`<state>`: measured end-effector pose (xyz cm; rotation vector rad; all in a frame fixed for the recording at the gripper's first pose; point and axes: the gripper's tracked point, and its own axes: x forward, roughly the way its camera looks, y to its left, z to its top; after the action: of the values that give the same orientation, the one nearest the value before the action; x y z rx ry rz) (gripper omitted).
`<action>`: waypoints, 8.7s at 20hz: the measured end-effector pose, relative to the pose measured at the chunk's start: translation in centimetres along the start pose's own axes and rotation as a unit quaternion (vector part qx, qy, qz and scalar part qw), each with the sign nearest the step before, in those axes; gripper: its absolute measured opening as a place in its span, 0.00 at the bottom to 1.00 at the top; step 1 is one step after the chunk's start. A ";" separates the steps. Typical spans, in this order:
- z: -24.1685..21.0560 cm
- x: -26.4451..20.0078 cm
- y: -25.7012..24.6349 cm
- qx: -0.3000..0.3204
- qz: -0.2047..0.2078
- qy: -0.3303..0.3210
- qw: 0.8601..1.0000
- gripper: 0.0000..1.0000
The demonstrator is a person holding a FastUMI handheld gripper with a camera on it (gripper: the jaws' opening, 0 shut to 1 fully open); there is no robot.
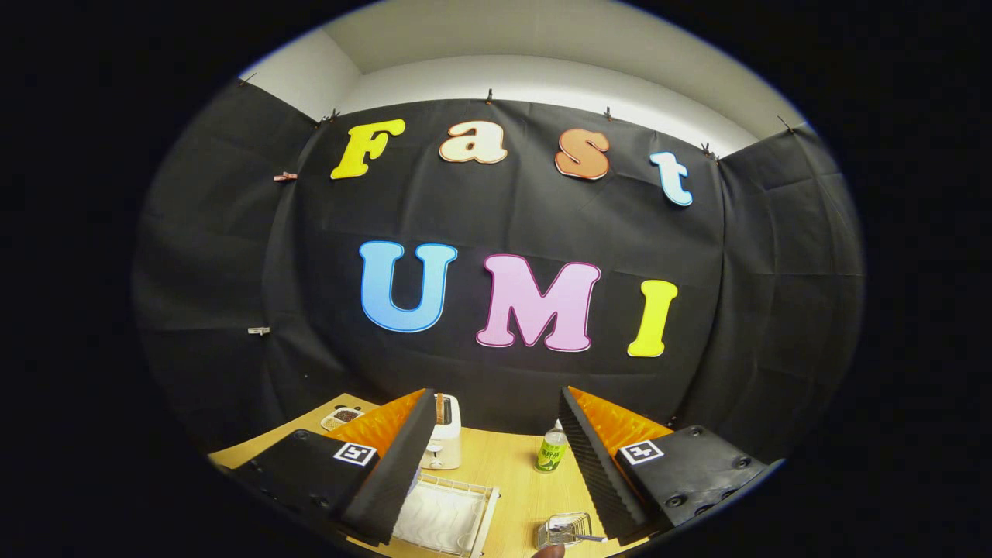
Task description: Take the plate from the dish rack, then take the spoon from the basket and place it into the plate.
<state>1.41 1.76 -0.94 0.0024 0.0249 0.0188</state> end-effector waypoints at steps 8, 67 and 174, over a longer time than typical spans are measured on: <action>-2.5 1.6 2.4 -0.009 0.015 0.046 0.999 0.97; -30.8 -18.4 -1.5 0.315 0.041 0.500 0.806 0.28; -40.4 -22.1 0.1 0.040 0.219 0.472 0.853 0.93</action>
<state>-21.69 1.49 -40.79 0.0831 1.0188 0.4785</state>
